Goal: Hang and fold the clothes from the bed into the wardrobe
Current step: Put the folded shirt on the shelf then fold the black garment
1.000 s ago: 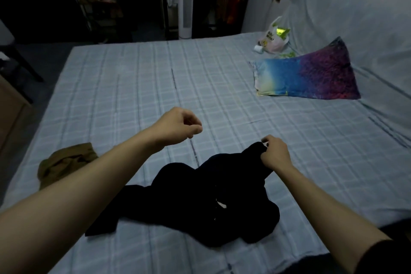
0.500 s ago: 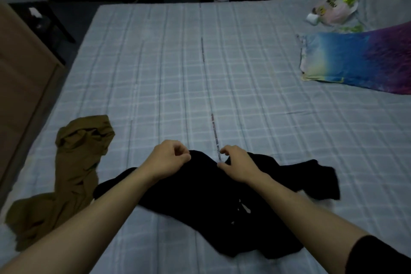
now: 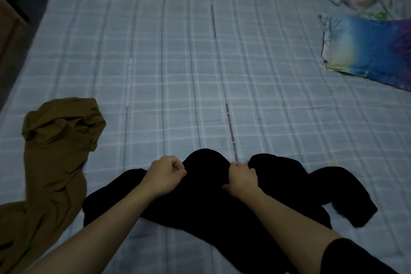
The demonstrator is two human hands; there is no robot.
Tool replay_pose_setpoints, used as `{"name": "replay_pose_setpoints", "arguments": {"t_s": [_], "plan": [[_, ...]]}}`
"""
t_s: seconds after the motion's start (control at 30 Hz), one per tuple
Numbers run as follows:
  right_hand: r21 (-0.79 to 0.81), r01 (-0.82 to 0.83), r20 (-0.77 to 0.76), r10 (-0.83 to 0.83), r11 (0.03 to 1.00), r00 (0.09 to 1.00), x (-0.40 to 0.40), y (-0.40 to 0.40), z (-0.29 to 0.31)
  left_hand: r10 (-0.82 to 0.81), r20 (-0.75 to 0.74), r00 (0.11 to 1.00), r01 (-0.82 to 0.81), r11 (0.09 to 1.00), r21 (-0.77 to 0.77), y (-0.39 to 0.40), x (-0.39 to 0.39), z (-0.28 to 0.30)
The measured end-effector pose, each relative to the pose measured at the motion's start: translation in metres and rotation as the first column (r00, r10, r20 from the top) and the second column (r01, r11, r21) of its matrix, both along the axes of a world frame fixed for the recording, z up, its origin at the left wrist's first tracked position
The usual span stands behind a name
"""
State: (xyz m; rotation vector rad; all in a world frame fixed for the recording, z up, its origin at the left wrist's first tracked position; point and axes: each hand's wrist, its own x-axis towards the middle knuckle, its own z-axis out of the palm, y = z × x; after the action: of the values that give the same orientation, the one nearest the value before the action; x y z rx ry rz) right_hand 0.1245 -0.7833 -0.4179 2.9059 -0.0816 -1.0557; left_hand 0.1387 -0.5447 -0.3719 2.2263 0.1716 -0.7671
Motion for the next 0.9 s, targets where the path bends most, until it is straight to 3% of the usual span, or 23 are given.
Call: {"name": "replay_pose_setpoints", "arguments": {"t_s": [0.13, 0.2, 0.3, 0.4, 0.5, 0.63, 0.77, 0.9], "plan": [[-0.030, -0.037, 0.105, 0.040, 0.999, 0.994, 0.002, -0.001, -0.011, -0.019, -0.039, 0.999, 0.019, 1.000, 0.007, 0.007, 0.019, -0.026], [0.011, -0.005, 0.126, 0.004, 1.000, 0.992, 0.004, -0.001, -0.008, -0.105, -0.080, 0.991, 0.108, 0.994, 0.031, 0.008, 0.026, -0.041], [0.124, 0.092, 0.191, -0.115, 0.988, 0.975, 0.009, -0.005, 0.005, -0.254, -0.132, 0.958, 0.269, 0.957, 0.111, 0.002, 0.033, -0.061], [0.316, 0.164, 0.248, -0.249, 0.934, 0.936, 0.015, -0.014, 0.030, -0.260, -0.142, 0.955, 0.270, 0.961, 0.061, -0.012, 0.036, -0.071], [0.432, 0.176, 0.298, -0.324, 0.885, 0.898, 0.025, -0.025, 0.059, -0.214, -0.045, 0.976, 0.209, 0.973, -0.103, -0.023, 0.043, -0.068], [0.524, 0.144, 0.428, -0.406, 0.839, 0.808, 0.046, -0.040, 0.104, -0.037, 0.163, 0.986, 0.077, 0.967, -0.244, -0.033, 0.066, -0.028], [0.610, 0.073, 0.533, -0.477, 0.789, 0.699, 0.062, -0.048, 0.166, 0.110, 0.367, 0.924, 0.000, 0.958, -0.288, -0.037, 0.096, 0.045], [0.663, 0.002, 0.595, -0.529, 0.749, 0.605, 0.064, -0.053, 0.231, 0.170, 0.505, 0.847, 0.023, 0.935, -0.353, -0.035, 0.108, 0.130]]}}
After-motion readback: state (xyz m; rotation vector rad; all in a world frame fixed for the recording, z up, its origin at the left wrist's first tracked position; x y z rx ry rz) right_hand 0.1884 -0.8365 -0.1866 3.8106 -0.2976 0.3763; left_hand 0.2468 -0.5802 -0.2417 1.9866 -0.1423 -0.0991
